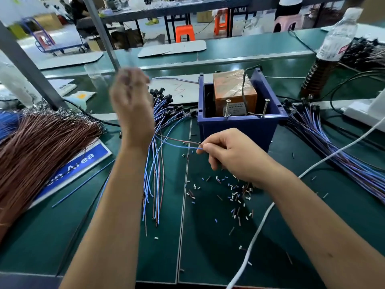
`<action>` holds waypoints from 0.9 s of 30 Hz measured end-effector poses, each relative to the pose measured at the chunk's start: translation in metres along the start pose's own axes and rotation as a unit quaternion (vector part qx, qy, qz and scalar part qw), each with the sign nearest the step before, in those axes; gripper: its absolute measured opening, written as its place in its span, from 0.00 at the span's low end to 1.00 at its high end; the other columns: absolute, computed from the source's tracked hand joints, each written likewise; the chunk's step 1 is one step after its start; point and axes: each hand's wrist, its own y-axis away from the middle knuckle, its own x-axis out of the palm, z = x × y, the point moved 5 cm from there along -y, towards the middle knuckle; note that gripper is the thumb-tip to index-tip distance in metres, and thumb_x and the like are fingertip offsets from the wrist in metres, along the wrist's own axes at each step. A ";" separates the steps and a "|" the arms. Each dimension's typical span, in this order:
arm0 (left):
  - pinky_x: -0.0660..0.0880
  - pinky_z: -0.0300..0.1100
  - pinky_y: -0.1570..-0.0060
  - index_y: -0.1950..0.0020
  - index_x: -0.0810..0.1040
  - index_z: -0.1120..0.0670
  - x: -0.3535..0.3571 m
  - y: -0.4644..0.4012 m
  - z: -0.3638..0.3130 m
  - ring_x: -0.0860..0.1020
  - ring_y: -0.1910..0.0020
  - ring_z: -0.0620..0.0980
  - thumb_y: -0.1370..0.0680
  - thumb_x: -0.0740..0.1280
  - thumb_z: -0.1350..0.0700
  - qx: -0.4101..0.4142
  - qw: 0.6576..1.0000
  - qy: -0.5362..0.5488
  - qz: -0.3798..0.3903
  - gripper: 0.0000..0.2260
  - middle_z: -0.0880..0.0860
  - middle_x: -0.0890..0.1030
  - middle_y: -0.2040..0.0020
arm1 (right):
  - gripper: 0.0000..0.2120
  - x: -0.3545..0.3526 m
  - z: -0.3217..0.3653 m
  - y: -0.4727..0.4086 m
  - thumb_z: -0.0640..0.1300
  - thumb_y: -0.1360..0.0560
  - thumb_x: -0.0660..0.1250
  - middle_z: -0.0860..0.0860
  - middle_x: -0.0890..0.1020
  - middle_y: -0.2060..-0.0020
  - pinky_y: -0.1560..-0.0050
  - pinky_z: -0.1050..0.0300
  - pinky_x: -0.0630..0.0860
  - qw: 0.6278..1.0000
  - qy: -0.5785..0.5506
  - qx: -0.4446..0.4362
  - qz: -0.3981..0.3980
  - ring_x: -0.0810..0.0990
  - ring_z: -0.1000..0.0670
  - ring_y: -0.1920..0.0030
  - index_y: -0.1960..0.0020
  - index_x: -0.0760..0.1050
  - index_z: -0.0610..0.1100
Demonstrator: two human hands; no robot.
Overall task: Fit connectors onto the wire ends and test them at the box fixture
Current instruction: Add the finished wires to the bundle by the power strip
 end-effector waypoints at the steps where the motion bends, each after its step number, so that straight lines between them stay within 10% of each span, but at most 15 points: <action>1: 0.57 0.47 0.73 0.59 0.72 0.56 0.009 0.016 -0.006 0.63 0.71 0.50 0.15 0.60 0.56 0.043 0.996 -0.042 0.058 0.13 0.50 0.69 0.68 | 0.11 -0.002 -0.004 0.001 0.45 0.15 0.63 0.51 0.84 0.70 0.66 0.55 0.72 1.000 -0.013 -0.002 -0.006 0.74 0.55 0.71 0.51 0.82 0.48; 6: 0.62 0.44 0.70 0.63 0.73 0.59 0.047 0.096 -0.018 0.65 0.70 0.48 0.16 0.63 0.56 0.218 0.933 -0.184 0.221 0.16 0.48 0.69 0.68 | 0.06 -0.018 -0.019 0.017 0.41 0.16 0.65 0.47 0.86 0.68 0.75 0.64 0.67 0.995 -0.093 -0.035 -0.016 0.71 0.56 0.77 0.52 0.75 0.44; 13: 0.80 0.52 0.59 0.40 0.83 0.58 0.086 0.138 -0.022 0.83 0.50 0.54 0.14 0.63 0.56 0.255 0.888 -0.200 0.327 0.11 0.50 0.81 0.40 | 0.08 -0.055 -0.037 0.035 0.39 0.19 0.70 0.47 0.74 0.74 0.75 0.65 0.64 0.967 -0.229 -0.054 -0.101 0.71 0.54 0.76 0.55 0.77 0.36; 27: 0.71 0.52 0.67 0.54 0.80 0.58 0.064 0.125 0.015 0.73 0.65 0.54 0.17 0.68 0.55 0.208 0.899 -0.279 0.266 0.09 0.50 0.75 0.61 | 0.01 -0.053 -0.065 0.038 0.34 0.20 0.69 0.41 0.87 0.61 0.79 0.65 0.64 0.937 -0.308 0.007 -0.167 0.73 0.54 0.76 0.49 0.79 0.35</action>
